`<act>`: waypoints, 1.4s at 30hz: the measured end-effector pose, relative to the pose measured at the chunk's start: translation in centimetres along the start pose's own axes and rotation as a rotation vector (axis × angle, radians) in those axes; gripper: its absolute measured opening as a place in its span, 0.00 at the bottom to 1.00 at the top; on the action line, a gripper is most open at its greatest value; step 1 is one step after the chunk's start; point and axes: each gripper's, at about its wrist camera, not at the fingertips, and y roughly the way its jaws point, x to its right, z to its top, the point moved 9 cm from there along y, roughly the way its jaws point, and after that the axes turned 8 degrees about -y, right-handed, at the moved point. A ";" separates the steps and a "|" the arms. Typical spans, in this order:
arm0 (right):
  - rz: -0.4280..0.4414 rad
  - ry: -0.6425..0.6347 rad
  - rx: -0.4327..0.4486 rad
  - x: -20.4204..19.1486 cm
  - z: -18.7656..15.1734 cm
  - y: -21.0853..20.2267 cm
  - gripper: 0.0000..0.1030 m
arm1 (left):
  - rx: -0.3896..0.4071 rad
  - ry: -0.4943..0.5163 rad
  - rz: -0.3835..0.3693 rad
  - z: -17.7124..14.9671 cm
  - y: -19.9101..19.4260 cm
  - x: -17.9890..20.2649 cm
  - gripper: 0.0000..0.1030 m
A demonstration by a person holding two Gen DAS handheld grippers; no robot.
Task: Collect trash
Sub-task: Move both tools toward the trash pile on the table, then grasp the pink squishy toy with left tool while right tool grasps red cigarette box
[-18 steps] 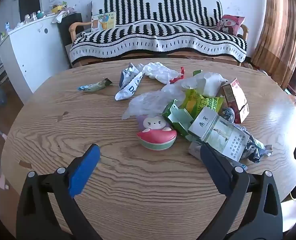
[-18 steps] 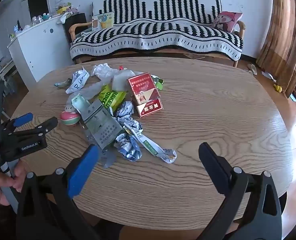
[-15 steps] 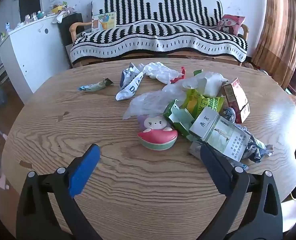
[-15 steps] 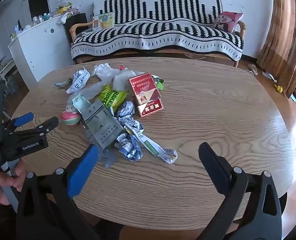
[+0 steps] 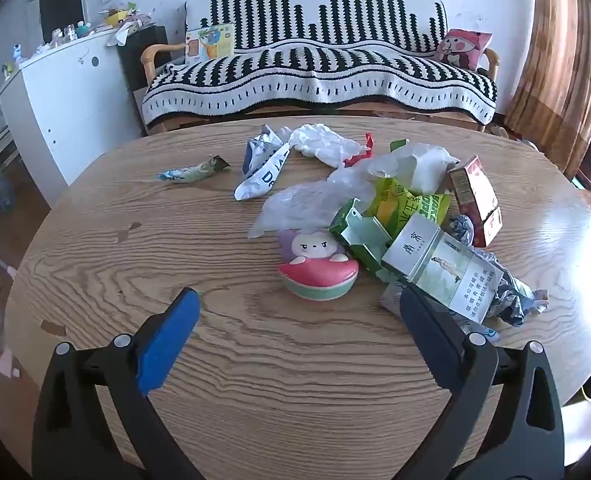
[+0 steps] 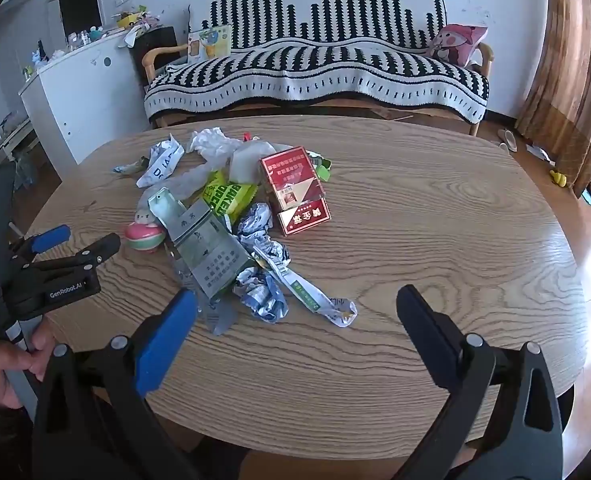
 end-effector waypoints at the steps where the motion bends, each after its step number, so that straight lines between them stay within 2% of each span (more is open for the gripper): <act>1: 0.000 0.001 0.000 0.0 0.0 0.0 0.94 | -0.002 0.000 0.002 0.1 -0.2 0.1 0.95; 19: 0.009 -0.004 0.006 -0.1 0.1 -0.4 0.94 | -0.002 -0.002 0.005 0.2 -0.3 -1.0 0.95; 28: 0.015 -0.002 0.000 0.0 0.1 -0.3 0.94 | -0.035 -0.017 0.011 -0.1 0.2 -2.3 0.95; 34: 0.023 -0.006 -0.015 0.5 -0.3 0.2 0.94 | -0.121 0.001 -0.002 -0.6 2.9 -2.4 0.95; 38: 0.026 -0.007 -0.021 0.8 -0.3 0.4 0.94 | -0.108 0.079 0.029 -0.4 4.5 -1.3 0.95; 40: 0.027 -0.007 -0.021 0.9 -0.3 0.4 0.94 | -0.117 0.078 0.027 -0.2 5.6 -1.1 0.95; 42: 0.028 -0.007 -0.023 0.8 -0.3 0.5 0.94 | -0.159 0.047 -0.003 -0.3 6.9 -0.9 0.95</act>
